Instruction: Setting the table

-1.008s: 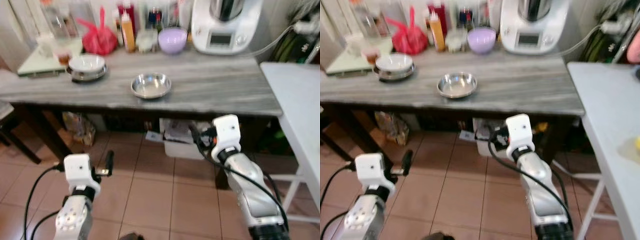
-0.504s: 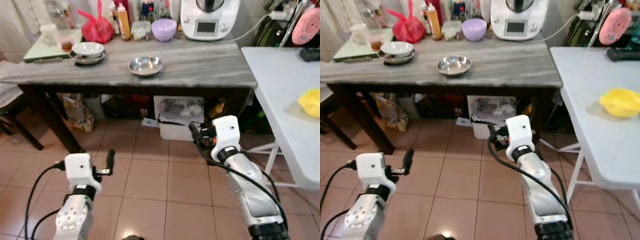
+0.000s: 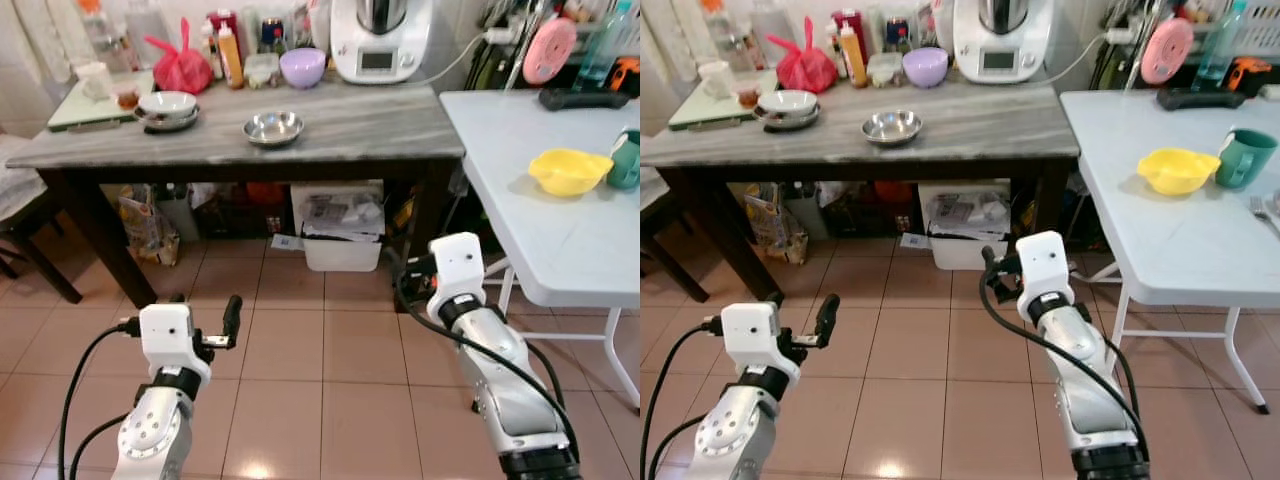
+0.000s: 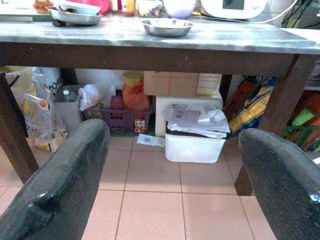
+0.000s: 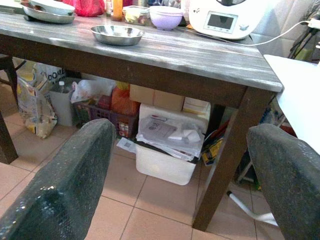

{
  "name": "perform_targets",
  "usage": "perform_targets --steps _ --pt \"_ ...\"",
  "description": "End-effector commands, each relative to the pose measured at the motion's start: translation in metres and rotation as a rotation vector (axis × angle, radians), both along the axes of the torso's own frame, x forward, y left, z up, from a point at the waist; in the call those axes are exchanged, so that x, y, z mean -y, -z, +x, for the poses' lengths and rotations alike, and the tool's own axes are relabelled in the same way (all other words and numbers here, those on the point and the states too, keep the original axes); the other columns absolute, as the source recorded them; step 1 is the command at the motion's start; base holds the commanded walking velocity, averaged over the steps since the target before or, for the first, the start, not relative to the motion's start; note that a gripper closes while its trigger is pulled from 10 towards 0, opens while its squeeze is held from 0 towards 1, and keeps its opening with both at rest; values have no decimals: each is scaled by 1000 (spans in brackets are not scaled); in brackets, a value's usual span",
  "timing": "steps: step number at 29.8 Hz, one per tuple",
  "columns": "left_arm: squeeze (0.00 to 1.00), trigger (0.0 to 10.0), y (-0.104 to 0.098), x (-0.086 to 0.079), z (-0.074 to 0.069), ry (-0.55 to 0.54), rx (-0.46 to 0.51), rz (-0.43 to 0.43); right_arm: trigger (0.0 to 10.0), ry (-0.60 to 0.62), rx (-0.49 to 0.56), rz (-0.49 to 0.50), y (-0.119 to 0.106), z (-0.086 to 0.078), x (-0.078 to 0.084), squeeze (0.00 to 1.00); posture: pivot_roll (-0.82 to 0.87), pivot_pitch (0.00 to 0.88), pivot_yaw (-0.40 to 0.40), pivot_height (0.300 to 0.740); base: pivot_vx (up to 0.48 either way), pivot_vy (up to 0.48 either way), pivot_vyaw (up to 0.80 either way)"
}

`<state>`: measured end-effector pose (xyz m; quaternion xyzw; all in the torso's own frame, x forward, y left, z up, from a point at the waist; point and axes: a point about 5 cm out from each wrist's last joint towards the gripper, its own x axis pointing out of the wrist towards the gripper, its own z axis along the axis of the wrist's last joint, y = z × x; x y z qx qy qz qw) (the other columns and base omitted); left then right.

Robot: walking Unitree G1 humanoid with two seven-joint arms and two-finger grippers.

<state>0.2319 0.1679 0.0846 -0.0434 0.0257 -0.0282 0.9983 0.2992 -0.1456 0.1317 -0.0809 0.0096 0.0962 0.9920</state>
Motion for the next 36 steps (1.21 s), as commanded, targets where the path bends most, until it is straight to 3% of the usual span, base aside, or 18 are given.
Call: perform_targets --steps 1,36 --pt "0 10000 -5 0 3 11 14 0 10000 -4 30 6 -7 1 -2 0 -124 52 45 740 0 0 0" --pt "0 10000 -4 2 5 25 9 -20 10000 6 55 7 -12 3 -4 0 -125 47 48 740 0 -475 0"
